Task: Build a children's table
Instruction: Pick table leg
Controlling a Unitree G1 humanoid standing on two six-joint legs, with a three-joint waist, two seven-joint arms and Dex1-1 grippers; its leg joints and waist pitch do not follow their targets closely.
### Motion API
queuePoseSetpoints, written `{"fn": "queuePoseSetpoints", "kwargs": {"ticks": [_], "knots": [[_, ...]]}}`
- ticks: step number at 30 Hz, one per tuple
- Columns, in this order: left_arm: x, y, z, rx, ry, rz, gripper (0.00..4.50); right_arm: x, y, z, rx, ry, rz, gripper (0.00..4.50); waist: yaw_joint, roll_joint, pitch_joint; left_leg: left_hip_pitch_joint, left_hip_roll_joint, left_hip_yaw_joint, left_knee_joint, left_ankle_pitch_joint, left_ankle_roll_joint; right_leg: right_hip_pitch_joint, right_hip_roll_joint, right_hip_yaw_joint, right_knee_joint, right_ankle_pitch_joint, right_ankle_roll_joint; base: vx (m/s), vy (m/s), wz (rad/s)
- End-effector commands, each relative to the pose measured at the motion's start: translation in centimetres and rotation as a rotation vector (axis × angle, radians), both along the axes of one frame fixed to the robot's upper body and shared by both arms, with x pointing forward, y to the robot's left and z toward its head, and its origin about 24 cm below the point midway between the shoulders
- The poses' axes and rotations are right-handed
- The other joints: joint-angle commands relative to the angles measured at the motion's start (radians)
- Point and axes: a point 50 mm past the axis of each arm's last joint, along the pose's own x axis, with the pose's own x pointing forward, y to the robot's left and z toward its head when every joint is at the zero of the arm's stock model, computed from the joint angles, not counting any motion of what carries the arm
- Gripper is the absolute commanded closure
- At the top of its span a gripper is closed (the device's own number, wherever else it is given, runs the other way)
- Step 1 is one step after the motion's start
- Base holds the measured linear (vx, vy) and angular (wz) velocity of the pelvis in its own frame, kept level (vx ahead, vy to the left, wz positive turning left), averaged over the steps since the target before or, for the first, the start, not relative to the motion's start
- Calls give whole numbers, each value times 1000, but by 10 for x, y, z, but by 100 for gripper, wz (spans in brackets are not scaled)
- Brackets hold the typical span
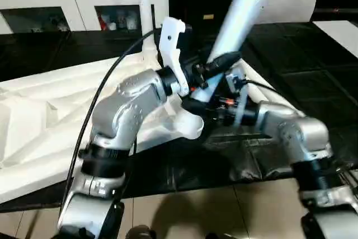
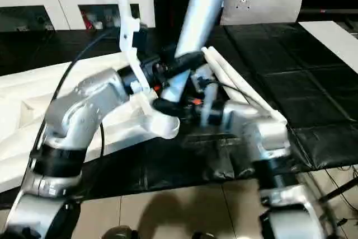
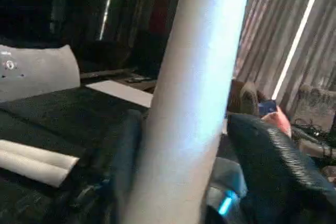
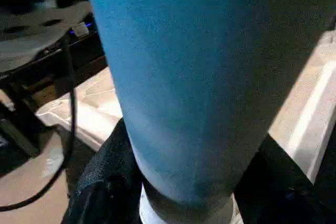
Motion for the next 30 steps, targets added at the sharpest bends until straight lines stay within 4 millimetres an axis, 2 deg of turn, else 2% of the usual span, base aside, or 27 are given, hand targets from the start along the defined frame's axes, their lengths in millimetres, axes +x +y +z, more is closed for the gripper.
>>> {"fn": "queuePoseSetpoints", "kwargs": {"ticks": [1, 3, 5, 8, 10, 11, 12, 14, 15, 16, 17, 18, 19, 22, 24, 25, 28, 29, 30], "knots": [[-24, -24, 9, -16, -57, -214, 121, 11, -14, -3, -42, 15, -145, 262, -6, -11, -89, 6, 46, -10, -63, -137, 27, 67, -65, 51, -72, -389, -85, 0, 0, 0], [-23, -23, 9, -17, -58, -202, 110, 12, -15, -4, -46, 12, -155, 262, -5, -9, -87, 9, 45, -10, -64, -148, 25, 66, -65, 50, -78, -424, -69, 0, 0, 0], [-20, -20, 10, -30, -53, -178, 100, 13, -15, -3, -42, -1, -166, 262, -5, -10, -89, 8, 46, -11, -64, -142, 23, 67, -65, 50, -77, -419, -62, 0, 0, 0], [-15, -11, 11, -46, -44, -126, 65, 15, -19, -5, -47, -9, -211, 262, -6, -10, -91, 6, 45, -12, -64, -133, 23, 68, -64, 51, -72, -391, -70, 0, 0, 0], [-12, 3, 10, -41, -44, -85, 65, 17, -25, -9, -79, -7, -257, 262, -5, -9, -93, 7, 47, -12, -64, -119, 22, 69, -66, 52, -68, -373, -83, 0, 0, 0], [-11, 11, 9, -38, -41, -67, 65, 18, -28, -11, -87, -14, -289, 262, -3, -4, -94, 8, 49, -13, -64, -115, 19, 67, -67, 53, -64, -361, -92, 0, 0, 0], [-11, 17, 8, -28, -40, -56, 65, 19, -31, -12, -94, -28, -314, 263, -6, -6, -94, 6, 47, -11, -63, -112, 17, 67, -64, 53, -61, -332, -108, 0, 0, 0], [-11, 20, 8, -23, -40, -52, 65, 20, -32, -12, -97, -36, -326, 263, -11, -7, -91, 3, 43, -9, -63, -116, 24, 70, -61, 53, -61, -329, -104, 0, 0, 0], [-10, 34, -1, 48, -37, -27, 65, 23, -38, -14, -112, -65, -409, 263, -11, -4, -92, 6, 43, -10, -63, -123, 23, 69, -63, 53, -63, -347, -96, 0, 0, 0], [-10, 39, -7, 97, -36, -9, 65, 24, -40, -15, -112, -57, -428, 263, -13, -1, -91, 6, 44, -10, -64, -125, 22, 68, -64, 53, -64, -355, -93, 0, 0, 0], [-10, 39, -7, 97, -36, -9, 65, 24, -40, -15, -112, -57, -428, 263, -21, -3, -90, 7, 43, -11, -66, -134, 19, 67, -60, 52, -64, -366, -87, 0, 0, 0], [-7, 47, -19, 201, -21, 27, 65, 25, -44, -17, -106, -29, -445, 263, -28, -1, -89, 11, 43, -12, -68, -145, 19, 66, -57, 52, -65, -371, -82, 0, 0, 0], [-6, 50, -26, 257, -13, 45, 65, 25, -46, -18, -102, -19, -451, 263, -31, 5, -89, 9, 42, -13, -67, -150, 19, 67, -57, 52, -65, -375, -81, 0, 0, 0], [-4, 64, -59, 483, 30, 72, 65, 23, -49, -17, -80, -24, -423, 263, -36, 8, -88, 13, 41, -14, -70, -181, 16, 66, -56, 51, -70, -400, -62, 0, 0, 0], [-9, 70, -78, 580, 80, 35, 65, 20, -51, -20, -106, -33, -402, 263, -37, 5, -89, 13, 44, -14, -71, -179, 16, 65, -58, 53, -67, -386, -72, 0, 0, 0], [-12, 71, -86, 607, 105, 16, 65, 19, -51, -22, -129, -38, -389, 263, -36, 7, -90, 13, 45, -14, -70, -171, 13, 66, -60, 54, -63, -367, -86, 0, 0, 0], [-15, 72, -95, 631, 113, -18, 94, 15, -51, -26, -158, -44, -360, 263, -33, 5, -90, 12, 46, -12, -70, -165, 14, 67, -62, 56, -61, -343, -116, 0, 0, 0], [-15, 75, -105, 687, 102, -24, 101, 13, -50, -27, -156, -38, -340, 263, -32, 6, -89, 12, 45, -11, -69, -170, 15, 66, -62, 56, -62, -347, -118, 0, 0, 0], [-14, 78, -111, 728, 91, -20, 104, 13, -49, -27, -153, -35, -336, 263, -34, 4, -86, 11, 43, -12, -71, -188, 18, 67, -61, 55, -68, -377, -103, 0, 0, 0]]}}
